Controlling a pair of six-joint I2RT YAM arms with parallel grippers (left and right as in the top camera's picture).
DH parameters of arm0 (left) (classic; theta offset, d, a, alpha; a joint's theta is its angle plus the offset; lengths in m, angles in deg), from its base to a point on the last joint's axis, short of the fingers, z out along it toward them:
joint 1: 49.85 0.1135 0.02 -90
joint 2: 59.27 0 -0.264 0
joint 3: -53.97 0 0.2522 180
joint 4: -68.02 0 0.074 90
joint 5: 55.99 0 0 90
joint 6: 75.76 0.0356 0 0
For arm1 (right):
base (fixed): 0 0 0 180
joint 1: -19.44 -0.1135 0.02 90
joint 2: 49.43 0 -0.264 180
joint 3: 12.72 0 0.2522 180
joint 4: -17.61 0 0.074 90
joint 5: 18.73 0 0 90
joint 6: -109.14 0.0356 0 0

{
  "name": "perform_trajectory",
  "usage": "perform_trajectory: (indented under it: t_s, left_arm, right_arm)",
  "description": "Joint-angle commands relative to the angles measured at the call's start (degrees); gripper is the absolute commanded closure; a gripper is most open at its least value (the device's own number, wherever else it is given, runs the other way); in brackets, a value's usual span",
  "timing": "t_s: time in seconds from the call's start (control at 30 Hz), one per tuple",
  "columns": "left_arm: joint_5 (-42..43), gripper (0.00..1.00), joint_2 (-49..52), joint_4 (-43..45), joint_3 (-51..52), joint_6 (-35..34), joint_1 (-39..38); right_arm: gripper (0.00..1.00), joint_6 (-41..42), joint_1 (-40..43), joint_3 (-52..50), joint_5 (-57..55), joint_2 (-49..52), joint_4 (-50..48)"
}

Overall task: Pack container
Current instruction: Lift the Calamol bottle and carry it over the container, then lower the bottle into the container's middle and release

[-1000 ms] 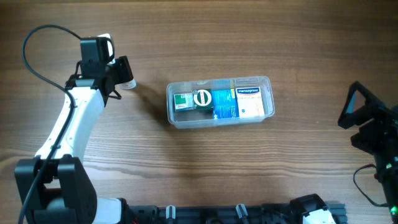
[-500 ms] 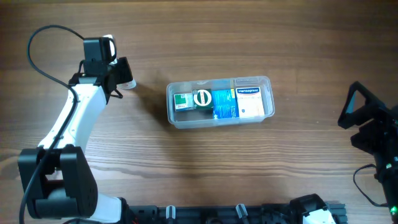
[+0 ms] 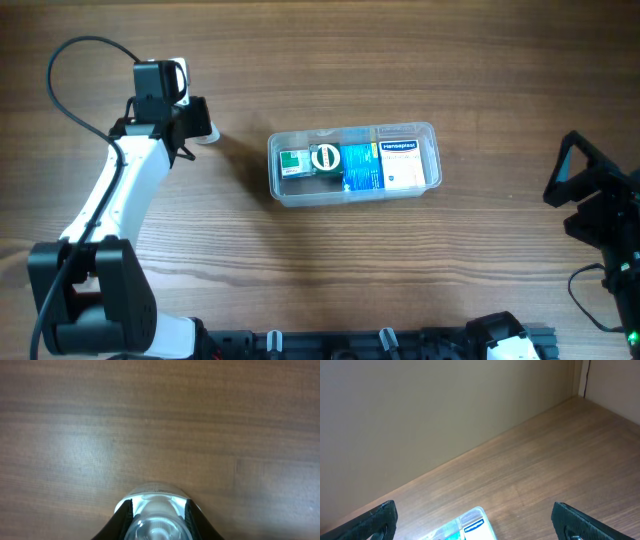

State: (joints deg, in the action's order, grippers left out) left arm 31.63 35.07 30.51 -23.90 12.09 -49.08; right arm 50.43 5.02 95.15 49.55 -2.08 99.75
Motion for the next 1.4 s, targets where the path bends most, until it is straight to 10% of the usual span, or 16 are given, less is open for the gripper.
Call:
perform_trajectory:
  t_s: [0.0,0.73,1.37]
  left_arm:
    - [0.8,0.84,-4.7,-1.5,-0.1,0.4,-1.4]
    - [-3.3,0.92,-39.4,-30.2,-0.1,-23.3,-27.2]
    - [-5.2,0.96,-18.1,-19.7,-0.1,-28.6,-37.0]
  right_arm:
    - [0.0,0.4,0.1,-0.1,-0.9,0.1,-0.1]
    - [0.0,0.4,0.1,-0.1,-0.9,0.1,-0.1]
    - [0.0,0.4,0.1,-0.1,-0.9,0.1,-0.1]
